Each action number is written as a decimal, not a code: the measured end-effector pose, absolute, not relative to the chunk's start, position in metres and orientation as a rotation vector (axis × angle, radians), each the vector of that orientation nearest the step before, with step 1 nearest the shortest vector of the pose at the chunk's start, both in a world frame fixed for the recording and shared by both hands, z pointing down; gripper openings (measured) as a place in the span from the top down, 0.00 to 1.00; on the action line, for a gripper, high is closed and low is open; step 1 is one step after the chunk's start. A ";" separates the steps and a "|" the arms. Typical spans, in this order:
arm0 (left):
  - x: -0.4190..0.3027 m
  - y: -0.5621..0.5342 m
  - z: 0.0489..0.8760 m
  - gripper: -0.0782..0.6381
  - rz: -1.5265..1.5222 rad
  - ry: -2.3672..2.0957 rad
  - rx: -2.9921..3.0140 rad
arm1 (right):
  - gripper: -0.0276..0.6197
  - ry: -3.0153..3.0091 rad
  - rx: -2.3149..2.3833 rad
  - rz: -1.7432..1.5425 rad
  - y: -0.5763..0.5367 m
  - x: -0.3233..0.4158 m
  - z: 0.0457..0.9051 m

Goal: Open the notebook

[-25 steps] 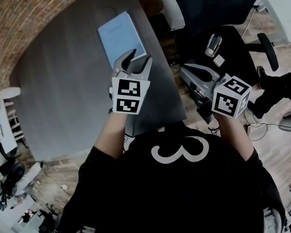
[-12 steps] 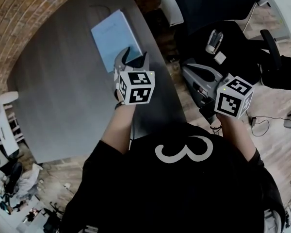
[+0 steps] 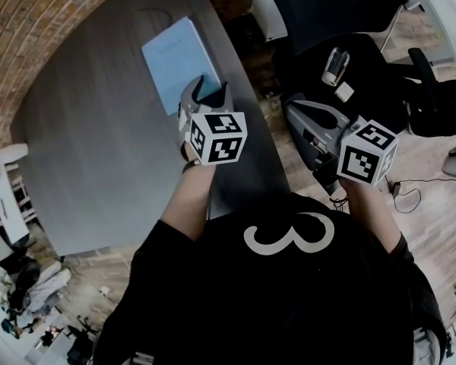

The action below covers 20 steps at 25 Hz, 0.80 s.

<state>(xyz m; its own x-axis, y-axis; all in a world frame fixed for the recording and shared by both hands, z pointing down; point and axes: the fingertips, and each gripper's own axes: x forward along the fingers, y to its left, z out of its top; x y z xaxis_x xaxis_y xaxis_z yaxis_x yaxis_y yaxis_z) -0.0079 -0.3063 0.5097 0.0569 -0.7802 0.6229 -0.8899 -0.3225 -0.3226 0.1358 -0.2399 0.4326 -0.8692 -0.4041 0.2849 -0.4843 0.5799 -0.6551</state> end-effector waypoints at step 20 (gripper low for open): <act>0.000 -0.303 0.495 0.84 1.096 -1.716 2.190 | 0.95 -2.710 0.791 1.176 -0.235 0.140 0.425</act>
<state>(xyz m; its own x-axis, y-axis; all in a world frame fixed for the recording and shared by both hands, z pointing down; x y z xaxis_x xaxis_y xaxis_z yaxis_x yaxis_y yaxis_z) 0.0003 -0.3027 0.4951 0.0780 -0.7807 0.6200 -0.8908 -0.3338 -0.3083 0.1398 -0.2355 0.4246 -0.8628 -0.4257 0.2725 -0.4899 0.5712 -0.6586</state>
